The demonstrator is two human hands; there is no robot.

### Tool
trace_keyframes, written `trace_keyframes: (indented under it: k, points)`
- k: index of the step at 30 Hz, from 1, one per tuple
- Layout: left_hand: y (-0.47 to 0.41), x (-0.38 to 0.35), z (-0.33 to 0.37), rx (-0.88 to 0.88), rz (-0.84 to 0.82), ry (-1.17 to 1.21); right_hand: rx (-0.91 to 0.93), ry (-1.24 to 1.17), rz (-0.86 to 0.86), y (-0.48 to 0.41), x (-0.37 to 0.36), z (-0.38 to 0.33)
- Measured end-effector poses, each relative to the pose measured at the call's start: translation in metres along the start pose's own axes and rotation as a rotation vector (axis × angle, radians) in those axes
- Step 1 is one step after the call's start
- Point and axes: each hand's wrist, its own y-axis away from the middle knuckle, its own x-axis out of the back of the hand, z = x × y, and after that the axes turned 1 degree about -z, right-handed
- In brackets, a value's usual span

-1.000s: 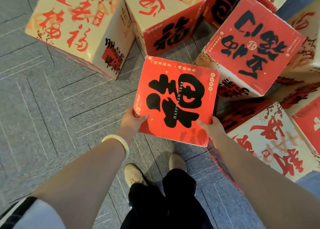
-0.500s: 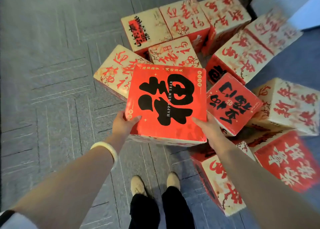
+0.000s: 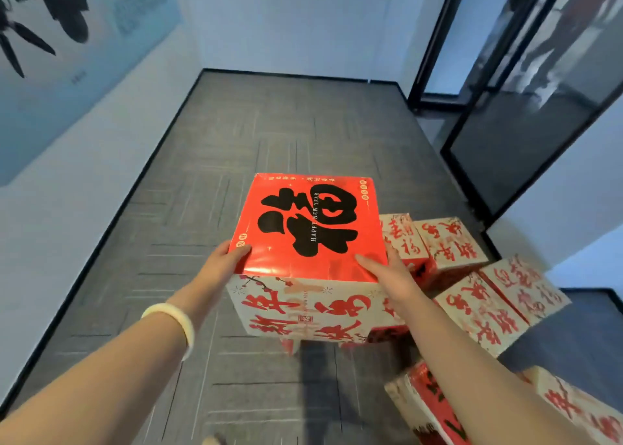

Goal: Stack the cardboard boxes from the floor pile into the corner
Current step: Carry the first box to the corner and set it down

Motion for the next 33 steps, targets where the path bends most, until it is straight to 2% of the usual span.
trace_keyframes:
  k: [5, 14, 20, 33]
  points:
    - [-0.043, 0.095, 0.073, -0.071, -0.054, 0.075, 0.081, 0.016, -0.069, -0.046, -0.092, -0.082]
    - [-0.128, 0.252, 0.195, -0.160, -0.014, 0.109, 0.119, 0.017, -0.119, -0.138, -0.261, -0.205]
    - [-0.216, 0.309, 0.250, -0.169, -0.003, 0.111, 0.163, 0.021, -0.157, -0.225, -0.330, -0.264]
    - [-0.472, 0.392, 0.398, -0.207, 0.078, 0.070, 0.236, 0.078, -0.234, -0.493, -0.455, -0.408]
